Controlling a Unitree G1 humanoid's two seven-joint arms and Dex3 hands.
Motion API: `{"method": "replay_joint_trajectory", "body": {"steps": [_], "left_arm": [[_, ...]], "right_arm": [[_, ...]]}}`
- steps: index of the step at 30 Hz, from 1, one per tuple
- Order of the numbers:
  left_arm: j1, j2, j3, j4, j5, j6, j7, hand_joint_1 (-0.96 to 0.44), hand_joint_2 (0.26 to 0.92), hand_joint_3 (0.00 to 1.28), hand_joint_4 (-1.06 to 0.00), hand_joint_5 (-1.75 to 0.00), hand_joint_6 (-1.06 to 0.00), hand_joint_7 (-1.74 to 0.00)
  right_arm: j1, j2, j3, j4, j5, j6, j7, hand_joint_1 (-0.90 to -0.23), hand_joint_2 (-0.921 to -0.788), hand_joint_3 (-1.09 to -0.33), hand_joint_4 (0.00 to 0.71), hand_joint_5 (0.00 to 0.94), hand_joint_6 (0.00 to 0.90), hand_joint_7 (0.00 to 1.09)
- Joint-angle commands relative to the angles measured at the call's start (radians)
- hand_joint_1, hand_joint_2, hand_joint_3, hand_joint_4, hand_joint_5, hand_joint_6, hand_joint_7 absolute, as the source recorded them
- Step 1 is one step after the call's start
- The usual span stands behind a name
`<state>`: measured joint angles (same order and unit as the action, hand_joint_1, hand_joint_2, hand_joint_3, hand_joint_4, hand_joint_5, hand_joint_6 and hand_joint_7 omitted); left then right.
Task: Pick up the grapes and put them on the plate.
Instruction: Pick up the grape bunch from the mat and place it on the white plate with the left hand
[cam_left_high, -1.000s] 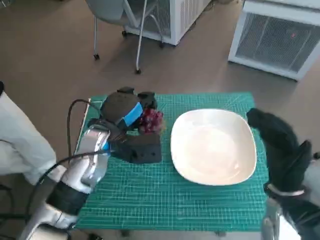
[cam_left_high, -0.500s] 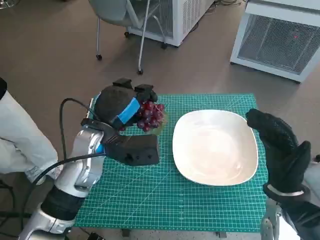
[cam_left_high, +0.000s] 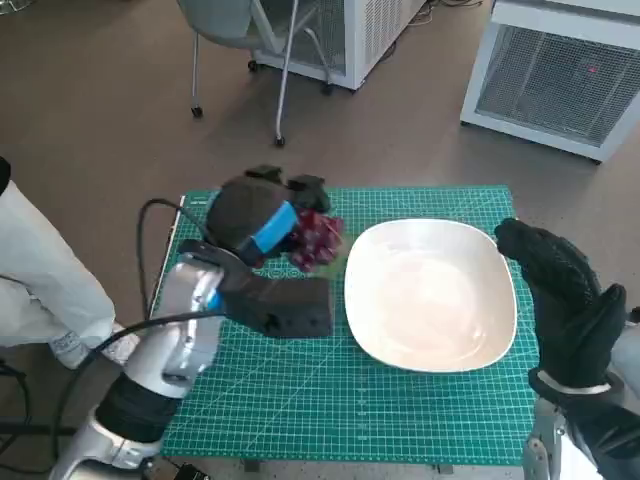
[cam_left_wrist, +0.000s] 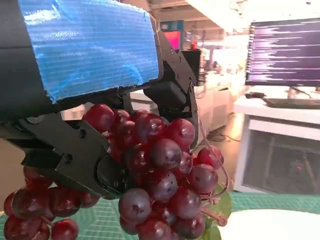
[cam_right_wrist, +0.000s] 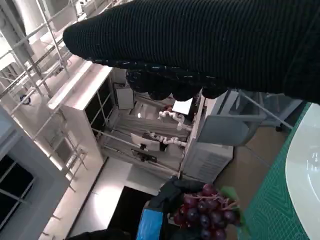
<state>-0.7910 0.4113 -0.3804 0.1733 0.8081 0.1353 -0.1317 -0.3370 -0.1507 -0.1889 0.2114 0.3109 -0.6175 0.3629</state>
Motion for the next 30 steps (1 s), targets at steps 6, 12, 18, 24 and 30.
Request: {"method": "replay_joint_trajectory", "body": {"steps": [6,12,18,24,30], "left_arm": [[-0.124,-0.108,-0.069,-0.012,0.036,-0.044,-0.015,0.00,0.898,0.14,-0.61,-1.37,-0.67,-1.01],[-0.197,-0.171,-0.096,0.068,0.029,-0.059,-0.033,0.00,0.917,0.14,-0.60,-1.37,-0.58,-1.10],[-0.235,-0.236,-0.109,0.149,0.016,-0.078,-0.002,0.00,0.917,0.09,-0.69,-1.28,-0.61,-1.08],[-0.263,-0.288,-0.125,0.228,0.006,-0.093,0.005,0.00,0.918,0.10,-0.67,-1.31,-0.60,-1.07],[-0.298,-0.331,-0.142,0.312,0.005,-0.098,0.002,0.00,0.919,0.09,-0.69,-1.21,-0.58,-1.17]], "right_arm": [[0.038,-0.001,-0.002,-0.017,-0.005,0.016,-0.008,-0.483,-0.921,-0.533,0.569,0.000,0.205,0.66],[0.050,-0.003,-0.008,-0.030,-0.007,0.019,-0.014,-0.482,-0.921,-0.533,0.569,0.000,0.205,0.66],[0.067,-0.003,-0.012,-0.049,-0.007,0.025,-0.023,-0.479,-0.921,-0.533,0.569,0.000,0.205,0.66],[0.082,-0.003,-0.017,-0.069,-0.009,0.031,-0.036,-0.475,-0.921,-0.534,0.568,0.000,0.206,0.66],[0.093,-0.005,-0.026,-0.080,-0.011,0.030,-0.048,-0.471,-0.921,-0.535,0.568,0.000,0.206,0.65]]}}
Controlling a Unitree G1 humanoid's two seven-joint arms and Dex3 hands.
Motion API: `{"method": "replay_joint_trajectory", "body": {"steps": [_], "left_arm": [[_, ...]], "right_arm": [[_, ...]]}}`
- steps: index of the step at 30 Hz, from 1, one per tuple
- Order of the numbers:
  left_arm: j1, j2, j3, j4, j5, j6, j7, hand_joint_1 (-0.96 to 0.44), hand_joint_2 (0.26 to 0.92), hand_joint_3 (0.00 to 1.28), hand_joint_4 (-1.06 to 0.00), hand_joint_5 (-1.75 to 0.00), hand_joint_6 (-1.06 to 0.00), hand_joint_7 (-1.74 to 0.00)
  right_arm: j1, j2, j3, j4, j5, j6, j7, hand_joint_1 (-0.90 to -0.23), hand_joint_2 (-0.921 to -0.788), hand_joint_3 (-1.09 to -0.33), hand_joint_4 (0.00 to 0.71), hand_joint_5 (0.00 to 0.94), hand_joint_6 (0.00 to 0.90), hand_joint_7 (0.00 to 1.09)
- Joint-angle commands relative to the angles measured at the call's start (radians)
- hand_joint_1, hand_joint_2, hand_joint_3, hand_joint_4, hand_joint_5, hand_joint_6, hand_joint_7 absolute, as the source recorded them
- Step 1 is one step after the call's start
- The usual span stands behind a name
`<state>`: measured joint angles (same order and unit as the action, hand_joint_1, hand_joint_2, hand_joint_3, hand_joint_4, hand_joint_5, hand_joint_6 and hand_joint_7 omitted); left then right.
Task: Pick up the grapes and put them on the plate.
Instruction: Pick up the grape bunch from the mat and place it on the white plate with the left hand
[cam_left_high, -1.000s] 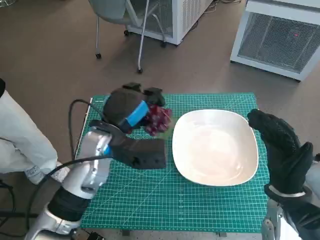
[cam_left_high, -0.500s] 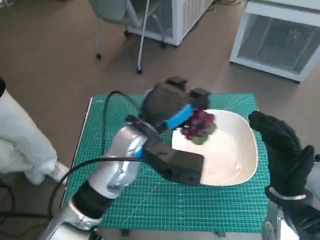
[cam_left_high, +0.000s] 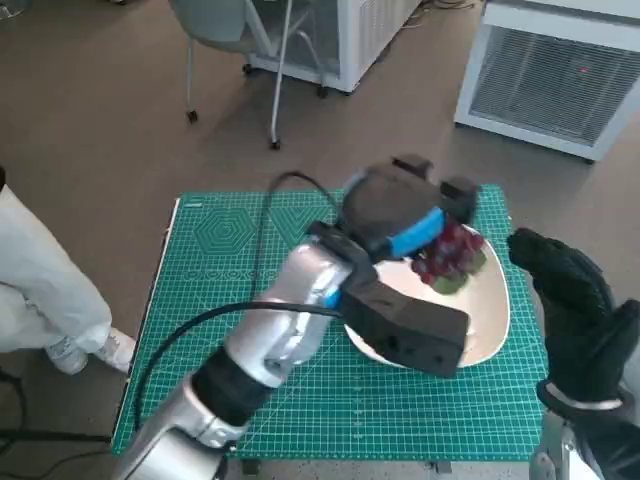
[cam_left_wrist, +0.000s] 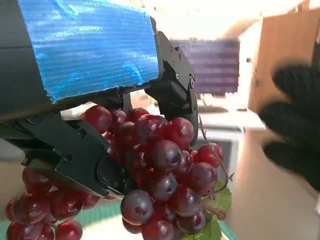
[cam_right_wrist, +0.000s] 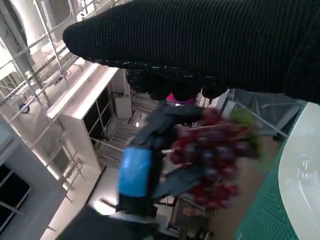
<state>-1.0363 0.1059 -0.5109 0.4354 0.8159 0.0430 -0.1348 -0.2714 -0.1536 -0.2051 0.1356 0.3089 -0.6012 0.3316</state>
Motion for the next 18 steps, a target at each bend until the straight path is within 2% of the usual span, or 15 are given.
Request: {"method": "replay_joint_trajectory", "body": {"steps": [1,14,18], "left_arm": [[-0.059,-0.032,-0.014,0.065,-0.004,-0.006,0.004,0.00,0.920,0.09,-0.69,-1.21,-0.58,-1.18],[-0.095,-0.074,-0.010,0.184,-0.047,-0.024,-0.019,0.00,0.920,0.11,-0.67,-1.30,-0.58,-1.10],[-0.088,-0.080,0.012,0.206,-0.105,-0.048,-0.045,0.00,0.921,0.13,-0.61,-1.29,-0.57,-1.19]], "right_arm": [[0.029,-0.002,-0.011,-0.006,-0.009,0.014,-0.019,-0.470,-0.921,-0.535,0.568,0.000,0.207,0.65],[0.033,0.006,-0.013,-0.001,-0.022,0.004,-0.045,-0.463,-0.921,-0.537,0.568,0.002,0.211,0.65],[0.033,0.008,-0.011,-0.001,-0.026,0.002,-0.050,-0.464,-0.921,-0.537,0.568,0.003,0.213,0.65]]}}
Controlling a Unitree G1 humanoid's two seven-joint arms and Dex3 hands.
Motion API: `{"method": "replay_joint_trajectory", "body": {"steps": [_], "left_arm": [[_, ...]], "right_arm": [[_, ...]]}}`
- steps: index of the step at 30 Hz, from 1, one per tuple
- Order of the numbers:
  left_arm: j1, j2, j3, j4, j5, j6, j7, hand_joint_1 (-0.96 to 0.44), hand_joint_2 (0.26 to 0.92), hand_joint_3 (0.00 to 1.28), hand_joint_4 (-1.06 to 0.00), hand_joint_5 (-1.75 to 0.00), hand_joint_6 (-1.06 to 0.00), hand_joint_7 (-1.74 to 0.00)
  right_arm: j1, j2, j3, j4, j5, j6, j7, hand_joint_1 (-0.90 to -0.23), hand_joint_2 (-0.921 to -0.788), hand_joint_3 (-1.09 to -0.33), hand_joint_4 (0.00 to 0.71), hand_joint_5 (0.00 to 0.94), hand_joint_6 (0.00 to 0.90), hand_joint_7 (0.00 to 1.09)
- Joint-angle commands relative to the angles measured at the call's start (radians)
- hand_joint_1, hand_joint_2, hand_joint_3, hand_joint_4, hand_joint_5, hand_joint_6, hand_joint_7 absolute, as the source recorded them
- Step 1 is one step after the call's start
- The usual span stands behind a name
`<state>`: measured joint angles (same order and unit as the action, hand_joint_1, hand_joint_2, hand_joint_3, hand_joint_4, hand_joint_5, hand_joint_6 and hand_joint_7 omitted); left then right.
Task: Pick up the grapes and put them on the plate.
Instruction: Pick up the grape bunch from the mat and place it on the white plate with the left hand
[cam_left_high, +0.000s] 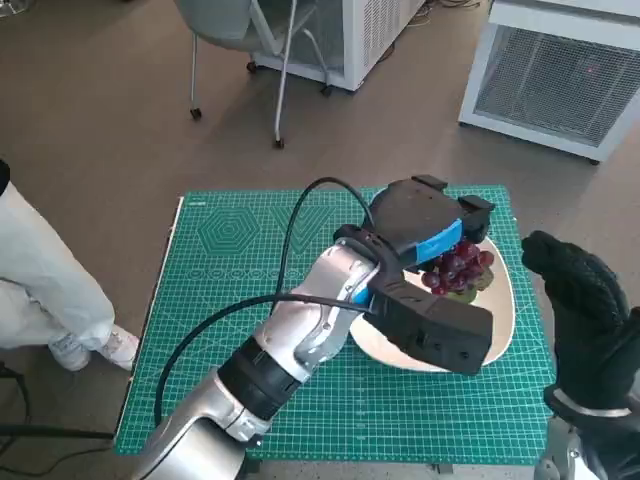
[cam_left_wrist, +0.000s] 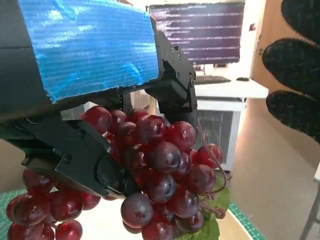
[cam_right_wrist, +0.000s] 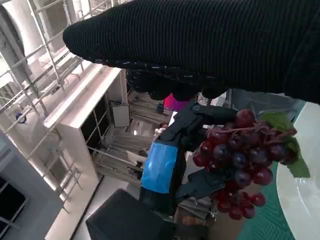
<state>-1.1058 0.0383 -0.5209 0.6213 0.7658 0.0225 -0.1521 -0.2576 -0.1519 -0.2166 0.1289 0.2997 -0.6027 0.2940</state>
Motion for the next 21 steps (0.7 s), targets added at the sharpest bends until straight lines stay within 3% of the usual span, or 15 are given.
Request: {"method": "replay_joint_trajectory", "body": {"steps": [1,3,4,7,9,13,21], "left_arm": [[-0.016,-0.014,0.028,0.026,-0.074,-0.031,-0.045,0.02,0.921,0.14,-0.59,-1.30,-0.54,-1.18],[-0.013,-0.017,0.043,0.045,-0.122,-0.034,-0.104,0.10,0.916,0.16,-0.54,-1.27,-0.45,-0.95],[-0.014,-0.017,0.047,0.053,-0.140,-0.033,-0.128,0.12,0.904,0.17,-0.48,-1.15,-0.40,-0.76],[-0.025,-0.016,0.045,0.074,-0.164,-0.018,-0.179,0.04,0.860,0.13,-0.25,-0.45,-0.29,-0.27],[-0.032,-0.013,0.039,0.086,-0.168,-0.011,-0.201,-0.03,0.846,0.10,-0.14,-0.20,-0.25,-0.12],[-0.028,-0.007,0.030,0.104,-0.160,-0.029,-0.189,-0.19,0.839,0.06,-0.04,-0.04,-0.18,-0.03],[-0.014,0.008,0.018,0.142,-0.138,-0.104,-0.098,-0.37,0.862,0.04,0.00,0.00,-0.16,0.00]], "right_arm": [[0.018,0.007,0.001,0.006,-0.016,0.004,-0.013,-0.464,-0.921,-0.537,0.568,0.003,0.213,0.65],[0.017,0.007,0.002,0.007,-0.014,0.006,-0.013,-0.465,-0.921,-0.537,0.568,0.003,0.214,0.64],[0.016,0.008,0.002,0.007,-0.014,0.007,-0.012,-0.465,-0.921,-0.537,0.568,0.003,0.214,0.64],[0.015,0.009,0.002,0.009,-0.011,0.009,-0.012,-0.467,-0.921,-0.536,0.568,0.002,0.215,0.64],[0.015,0.010,0.004,0.008,-0.009,0.012,-0.011,-0.469,-0.921,-0.536,0.568,0.002,0.216,0.64],[0.016,0.013,0.008,0.004,-0.006,0.016,-0.009,-0.471,-0.921,-0.536,0.568,0.002,0.220,0.64],[0.010,0.014,0.010,0.007,-0.008,0.018,-0.008,-0.473,-0.921,-0.536,0.568,0.002,0.221,0.64]]}}
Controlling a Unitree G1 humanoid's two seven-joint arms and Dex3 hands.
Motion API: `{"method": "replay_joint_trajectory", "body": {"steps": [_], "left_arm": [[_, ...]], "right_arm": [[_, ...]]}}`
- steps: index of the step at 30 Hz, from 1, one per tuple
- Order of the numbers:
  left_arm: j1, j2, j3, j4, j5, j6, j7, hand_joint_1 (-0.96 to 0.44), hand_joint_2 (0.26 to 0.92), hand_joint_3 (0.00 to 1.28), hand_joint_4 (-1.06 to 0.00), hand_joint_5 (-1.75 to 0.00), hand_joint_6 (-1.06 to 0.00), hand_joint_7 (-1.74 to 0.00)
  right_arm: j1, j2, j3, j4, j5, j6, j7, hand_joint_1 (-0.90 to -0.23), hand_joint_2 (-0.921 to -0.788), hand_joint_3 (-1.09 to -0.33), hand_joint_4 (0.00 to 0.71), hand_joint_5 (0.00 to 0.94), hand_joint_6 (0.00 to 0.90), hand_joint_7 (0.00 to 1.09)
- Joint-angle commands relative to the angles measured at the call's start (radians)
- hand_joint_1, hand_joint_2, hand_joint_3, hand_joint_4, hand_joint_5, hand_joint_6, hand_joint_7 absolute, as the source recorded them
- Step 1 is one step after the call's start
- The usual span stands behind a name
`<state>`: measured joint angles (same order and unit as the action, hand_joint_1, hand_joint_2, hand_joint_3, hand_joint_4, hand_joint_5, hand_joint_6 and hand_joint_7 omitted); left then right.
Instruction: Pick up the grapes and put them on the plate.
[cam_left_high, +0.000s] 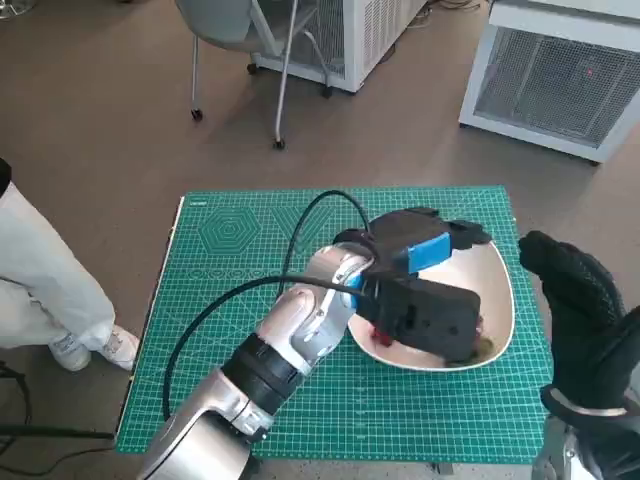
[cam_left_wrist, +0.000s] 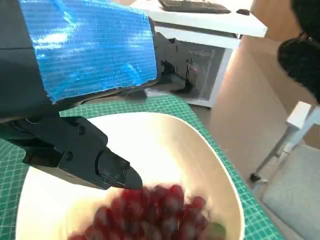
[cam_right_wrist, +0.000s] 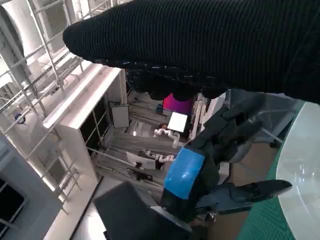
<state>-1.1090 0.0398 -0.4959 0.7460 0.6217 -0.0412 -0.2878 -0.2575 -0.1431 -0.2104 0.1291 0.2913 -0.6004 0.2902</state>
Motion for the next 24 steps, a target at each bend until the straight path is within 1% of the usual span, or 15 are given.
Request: {"method": "replay_joint_trajectory", "body": {"steps": [1,5,9,11,14,17,20,22,24], "left_arm": [[-0.010,0.008,-0.006,0.021,0.004,-0.047,0.042,-0.38,0.867,0.04,0.00,0.00,-0.15,0.00],[0.000,0.032,0.015,0.018,-0.015,-0.082,0.057,-0.40,0.886,0.03,0.00,0.00,-0.12,0.00],[0.017,0.077,0.066,0.007,-0.063,-0.143,0.066,-0.41,0.897,0.03,0.00,0.00,-0.12,-0.01],[0.026,0.097,0.114,0.016,-0.121,-0.186,0.055,-0.42,0.902,0.03,0.00,0.00,-0.11,-0.01],[0.043,0.117,0.215,0.045,-0.254,-0.255,0.017,-0.41,0.908,0.02,0.00,0.00,-0.12,-0.01],[0.066,0.119,0.306,0.082,-0.391,-0.319,-0.038,-0.40,0.912,0.02,0.00,0.00,-0.13,-0.02],[0.112,0.113,0.422,0.112,-0.570,-0.389,-0.130,-0.39,0.917,0.03,0.00,0.00,-0.15,-0.03],[0.139,0.108,0.487,0.120,-0.674,-0.406,-0.198,-0.37,0.919,0.03,-0.01,-0.01,-0.16,-0.03],[0.161,0.104,0.539,0.116,-0.763,-0.400,-0.268,-0.36,0.920,0.04,-0.03,-0.01,-0.16,-0.03]], "right_arm": [[0.010,0.005,0.004,0.007,0.000,0.016,-0.004,-0.473,-0.921,-0.536,0.568,0.002,0.221,0.64],[0.007,0.006,0.007,0.007,-0.001,0.016,-0.004,-0.474,-0.921,-0.536,0.568,0.002,0.221,0.65],[0.004,0.007,0.009,0.011,0.001,0.018,-0.002,-0.475,-0.921,-0.536,0.568,0.002,0.221,0.65],[0.002,0.007,0.010,0.011,0.001,0.019,-0.003,-0.477,-0.921,-0.535,0.568,0.002,0.220,0.65],[0.002,0.007,0.012,0.009,0.001,0.019,-0.003,-0.479,-0.921,-0.535,0.569,0.002,0.220,0.65],[0.001,0.007,0.014,0.008,0.000,0.019,-0.003,-0.480,-0.921,-0.534,0.569,0.002,0.220,0.65],[0.001,0.008,0.016,0.008,-0.001,0.017,-0.003,-0.481,-0.921,-0.534,0.569,0.002,0.220,0.65],[0.001,0.008,0.018,0.008,-0.002,0.016,-0.002,-0.481,-0.921,-0.534,0.568,0.001,0.220,0.65],[0.001,0.009,0.020,0.009,-0.002,0.016,-0.001,-0.481,-0.921,-0.534,0.566,0.001,0.220,0.65]]}}
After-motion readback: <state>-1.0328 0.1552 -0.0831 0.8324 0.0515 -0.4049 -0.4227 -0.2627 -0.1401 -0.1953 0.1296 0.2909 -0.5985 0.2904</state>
